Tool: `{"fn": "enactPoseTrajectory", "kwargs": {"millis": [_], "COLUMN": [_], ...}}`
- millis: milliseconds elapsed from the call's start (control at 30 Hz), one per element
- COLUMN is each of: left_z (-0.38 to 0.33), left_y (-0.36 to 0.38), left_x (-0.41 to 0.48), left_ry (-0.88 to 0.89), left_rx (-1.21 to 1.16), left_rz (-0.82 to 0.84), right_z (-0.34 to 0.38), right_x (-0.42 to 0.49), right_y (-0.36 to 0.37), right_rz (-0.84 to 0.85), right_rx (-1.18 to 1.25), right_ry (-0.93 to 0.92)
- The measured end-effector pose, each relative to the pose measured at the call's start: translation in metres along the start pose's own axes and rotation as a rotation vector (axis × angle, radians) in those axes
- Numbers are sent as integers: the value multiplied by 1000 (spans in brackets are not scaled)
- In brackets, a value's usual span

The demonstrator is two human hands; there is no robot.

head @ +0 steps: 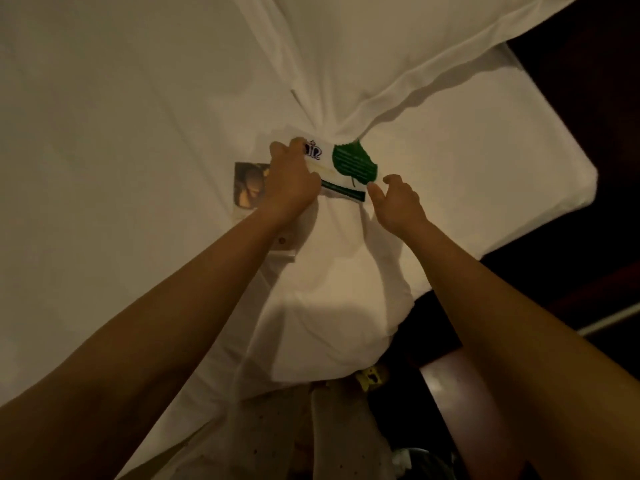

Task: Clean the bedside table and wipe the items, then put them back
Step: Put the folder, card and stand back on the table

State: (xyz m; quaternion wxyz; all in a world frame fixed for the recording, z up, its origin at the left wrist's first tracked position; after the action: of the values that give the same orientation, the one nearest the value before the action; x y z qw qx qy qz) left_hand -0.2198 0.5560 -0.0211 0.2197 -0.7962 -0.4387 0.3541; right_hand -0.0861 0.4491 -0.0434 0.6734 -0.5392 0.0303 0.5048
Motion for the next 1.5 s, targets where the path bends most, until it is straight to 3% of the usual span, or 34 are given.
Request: {"fn": "enactPoseTrajectory", "kwargs": {"millis": [533,967,1200,1500], "left_z": [9,-1,-38,-112], "left_y": [-9,-3,38,142], "left_x": [48,35,-3,-90], "left_ry": [-99,-142,-31,156], "left_rx": [73,-195,-176,-144], "left_rz": [-10,-5,21,176], "right_z": [21,7,-49,-175], "right_x": [52,30,-12,-96], "right_y": [13,5,-19,-51], "right_rz": [-52,-116,-285,-627], "right_rx": [287,650,768,828], "right_ry": [201,317,316,404]}}
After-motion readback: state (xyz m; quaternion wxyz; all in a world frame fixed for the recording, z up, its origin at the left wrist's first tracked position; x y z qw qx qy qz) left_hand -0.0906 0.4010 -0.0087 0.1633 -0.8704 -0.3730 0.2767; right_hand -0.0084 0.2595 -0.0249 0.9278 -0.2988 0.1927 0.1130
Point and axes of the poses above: each hand's wrist, its own x-axis towards the middle knuckle, its own y-axis out of the palm, z = x × y, the point moved 2 cm from there along x, towards the middle knuckle, and after that the axes turned 8 degrees about -x, right-handed, at the moved point
